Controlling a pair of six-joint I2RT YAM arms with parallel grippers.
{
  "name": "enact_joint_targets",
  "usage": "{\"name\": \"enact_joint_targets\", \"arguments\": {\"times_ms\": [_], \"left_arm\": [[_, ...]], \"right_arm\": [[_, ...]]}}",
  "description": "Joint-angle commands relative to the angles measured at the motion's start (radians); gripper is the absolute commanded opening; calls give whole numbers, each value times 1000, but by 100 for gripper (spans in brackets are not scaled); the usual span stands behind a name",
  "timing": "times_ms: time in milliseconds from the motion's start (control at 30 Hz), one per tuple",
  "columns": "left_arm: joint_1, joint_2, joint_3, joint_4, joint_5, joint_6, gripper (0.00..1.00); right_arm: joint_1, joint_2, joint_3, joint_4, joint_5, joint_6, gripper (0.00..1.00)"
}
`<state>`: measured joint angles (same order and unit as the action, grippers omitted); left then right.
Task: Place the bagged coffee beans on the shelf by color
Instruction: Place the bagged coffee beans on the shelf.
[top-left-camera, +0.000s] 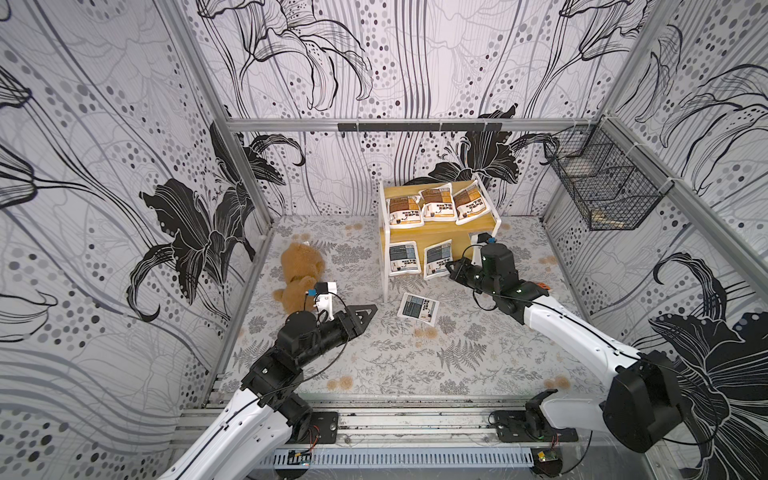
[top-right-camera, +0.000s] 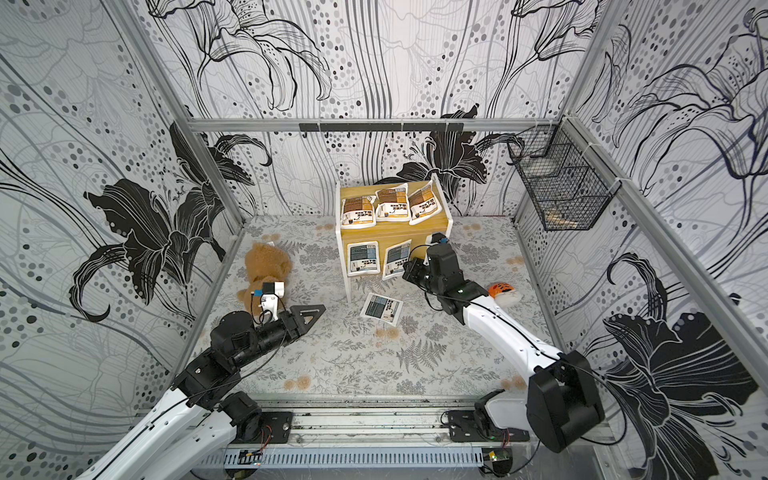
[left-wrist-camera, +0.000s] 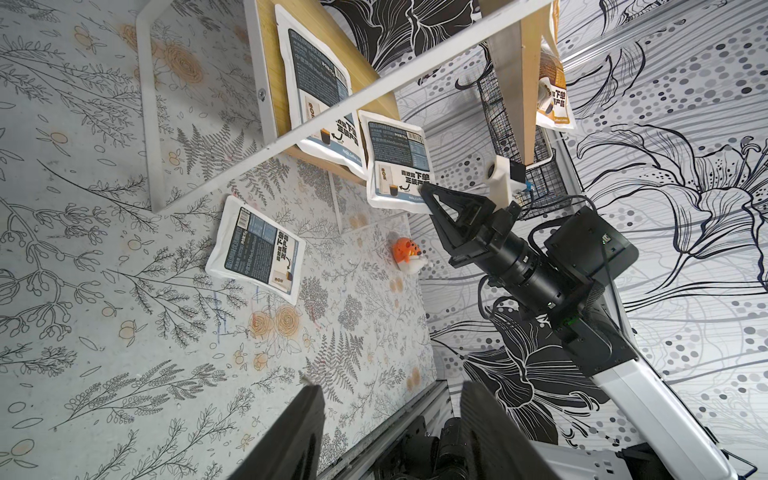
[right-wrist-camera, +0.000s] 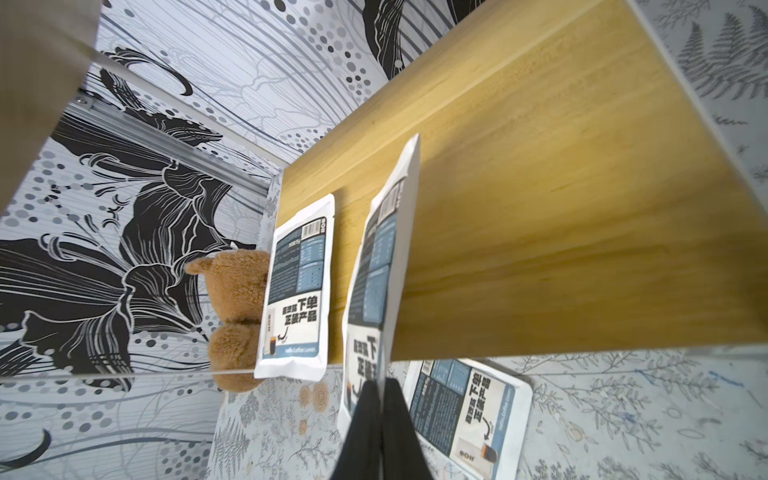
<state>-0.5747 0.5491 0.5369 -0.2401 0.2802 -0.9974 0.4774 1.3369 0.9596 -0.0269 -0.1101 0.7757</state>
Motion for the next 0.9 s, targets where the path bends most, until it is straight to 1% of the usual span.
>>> {"name": "enact_joint_targets", "arguments": {"times_ms": [0, 67, 200, 300, 400, 600, 767, 867], "left_arm": [[6, -13, -12, 2, -15, 6, 58], [6, -12, -12, 0, -12, 6, 58], [7, -8, -14, 5, -8, 4, 58], [7, -9, -21, 13, -7, -1, 58], [7, -14, -31, 26, -3, -10, 58], [6, -15, -44, 40, 0, -17, 59], [7, -16, -56, 47, 4, -20, 60], [6, -19, -74, 63, 3, -27, 60]], "right_arm": [[4, 38, 54, 22, 26, -36, 5], [4, 50, 67, 17, 29, -42, 15], [5, 38, 67, -2, 47, -48, 43], [3, 7, 53, -23, 56, -50, 54], [6, -31, 28, -48, 64, -46, 58], [20, -88, -31, -82, 49, -39, 60], [55, -147, -67, -135, 76, -39, 59], [79, -174, -99, -158, 86, -33, 55]]}}
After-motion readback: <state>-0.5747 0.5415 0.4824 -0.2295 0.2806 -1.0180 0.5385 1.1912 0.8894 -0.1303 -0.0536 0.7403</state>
